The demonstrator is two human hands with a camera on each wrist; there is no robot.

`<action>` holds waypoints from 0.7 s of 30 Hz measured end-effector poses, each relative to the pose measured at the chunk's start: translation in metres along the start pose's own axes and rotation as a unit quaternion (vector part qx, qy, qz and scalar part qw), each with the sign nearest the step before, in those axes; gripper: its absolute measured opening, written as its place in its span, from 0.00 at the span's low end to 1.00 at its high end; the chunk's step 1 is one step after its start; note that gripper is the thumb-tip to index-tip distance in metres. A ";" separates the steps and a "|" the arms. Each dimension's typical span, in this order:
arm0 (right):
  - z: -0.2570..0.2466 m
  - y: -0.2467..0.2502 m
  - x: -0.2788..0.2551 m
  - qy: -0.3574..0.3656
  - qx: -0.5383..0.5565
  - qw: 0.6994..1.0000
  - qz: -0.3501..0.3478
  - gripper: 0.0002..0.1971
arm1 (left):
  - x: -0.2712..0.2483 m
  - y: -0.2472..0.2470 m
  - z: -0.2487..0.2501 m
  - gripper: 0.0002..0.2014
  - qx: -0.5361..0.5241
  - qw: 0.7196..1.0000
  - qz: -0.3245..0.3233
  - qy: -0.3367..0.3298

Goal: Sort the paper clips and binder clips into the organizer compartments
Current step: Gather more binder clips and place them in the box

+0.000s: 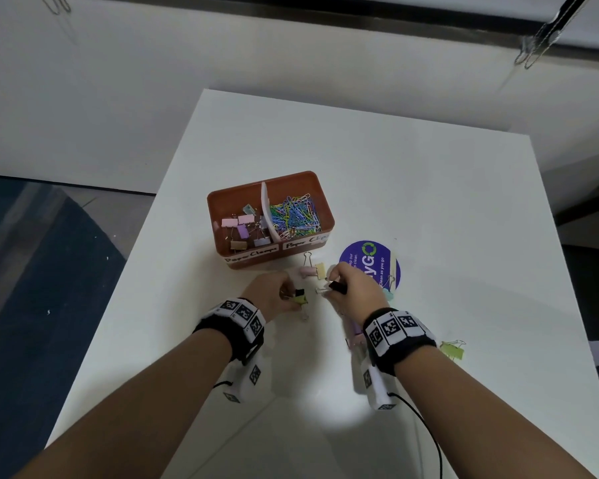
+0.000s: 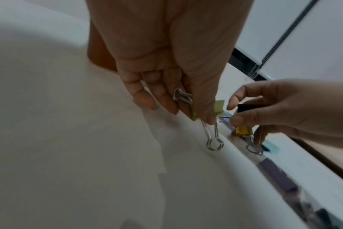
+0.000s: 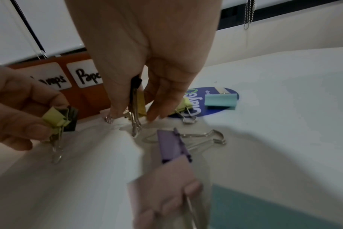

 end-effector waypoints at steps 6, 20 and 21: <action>-0.038 0.019 -0.005 0.033 0.102 0.994 0.006 0.10 | -0.019 0.052 0.018 0.14 -0.099 0.992 0.067 -0.044; -0.194 0.017 0.048 0.081 0.138 0.985 0.062 0.17 | 0.016 0.165 0.007 0.17 -0.028 0.976 0.210 0.060; -0.192 0.017 0.048 0.087 0.127 0.986 0.061 0.18 | 0.018 0.159 0.006 0.21 -0.015 0.980 0.191 0.053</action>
Point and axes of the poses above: each hand's wrist, its own x-axis towards the middle knuckle, its own y-axis out of the back of the hand, z = x × y, the point moved 6 cm from there along x, towards the middle knuckle, and after that the axes turned 15 degrees about z, right-handed, at the moved point
